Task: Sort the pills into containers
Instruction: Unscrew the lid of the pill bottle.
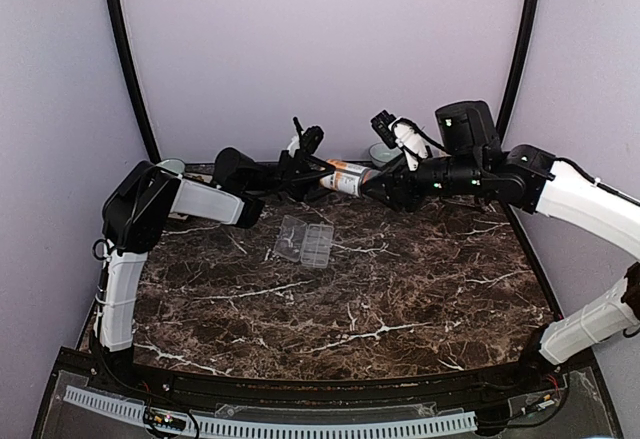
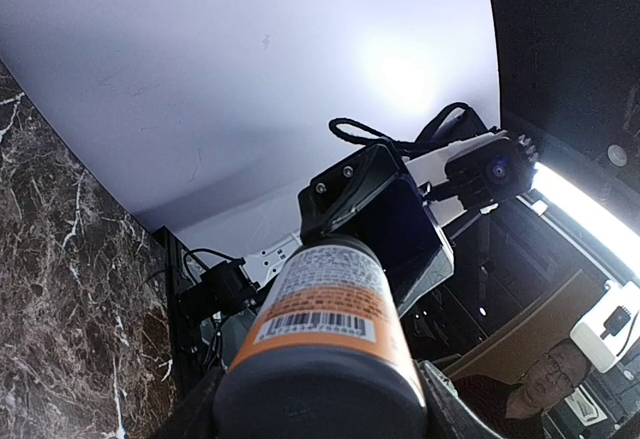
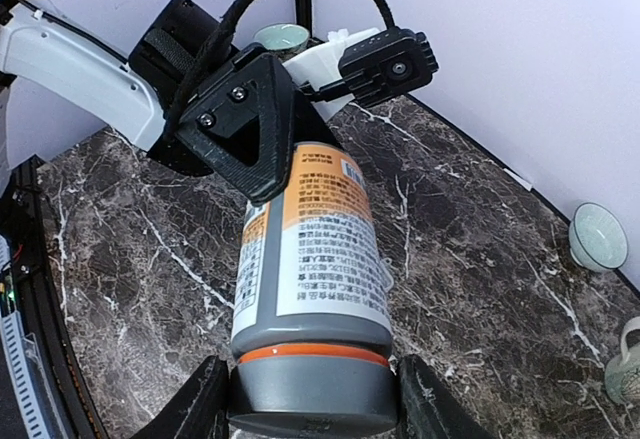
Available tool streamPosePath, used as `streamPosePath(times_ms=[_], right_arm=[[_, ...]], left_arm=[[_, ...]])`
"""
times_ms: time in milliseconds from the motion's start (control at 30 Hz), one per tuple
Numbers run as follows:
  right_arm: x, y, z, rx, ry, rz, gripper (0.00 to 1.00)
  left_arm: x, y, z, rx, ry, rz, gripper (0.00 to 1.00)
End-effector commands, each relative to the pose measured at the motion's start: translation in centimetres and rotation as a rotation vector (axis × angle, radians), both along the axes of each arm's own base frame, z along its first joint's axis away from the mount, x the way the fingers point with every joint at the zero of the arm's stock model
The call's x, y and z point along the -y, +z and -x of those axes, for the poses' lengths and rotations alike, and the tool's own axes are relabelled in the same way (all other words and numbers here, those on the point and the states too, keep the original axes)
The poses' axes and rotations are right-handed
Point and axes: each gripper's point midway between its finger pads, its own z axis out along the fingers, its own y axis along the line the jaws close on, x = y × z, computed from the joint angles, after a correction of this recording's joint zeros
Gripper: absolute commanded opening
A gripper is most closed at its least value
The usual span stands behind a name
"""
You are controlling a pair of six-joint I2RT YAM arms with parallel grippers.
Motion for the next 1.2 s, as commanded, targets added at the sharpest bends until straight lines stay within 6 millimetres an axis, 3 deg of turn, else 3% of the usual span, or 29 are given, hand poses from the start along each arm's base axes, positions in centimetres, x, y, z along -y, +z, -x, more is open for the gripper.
streamPosePath(times_ms=[0, 367, 767, 933, 1033, 1167], right_arm=[[2.4, -0.7, -2.2, 0.118, -0.144, 0.131, 0.39], [4.4, -0.7, -3.7, 0.263, -0.261, 0.278, 0.38], [3.0, -0.5, -3.3, 0.202, -0.225, 0.216, 0.38], [3.4, -0.5, -3.5, 0.223, -0.234, 0.243, 0.39], [3.7, -0.7, -3.6, 0.244, -0.242, 0.286, 0.47], [4.0, -0.1, -3.7, 0.262, -0.261, 0.284, 0.67]], left_arm=[[-0.3, 2.3, 0.3, 0.043, 0.012, 0.057, 0.4], [-0.3, 2.2, 0.4, 0.042, 0.012, 0.059, 0.39], [-0.3, 2.1, 0.4, 0.046, 0.011, 0.057, 0.38], [-0.3, 2.2, 0.3, 0.047, 0.013, 0.061, 0.38], [-0.3, 2.2, 0.3, 0.048, 0.014, 0.062, 0.38], [-0.2, 2.2, 0.2, 0.048, 0.014, 0.063, 0.38]])
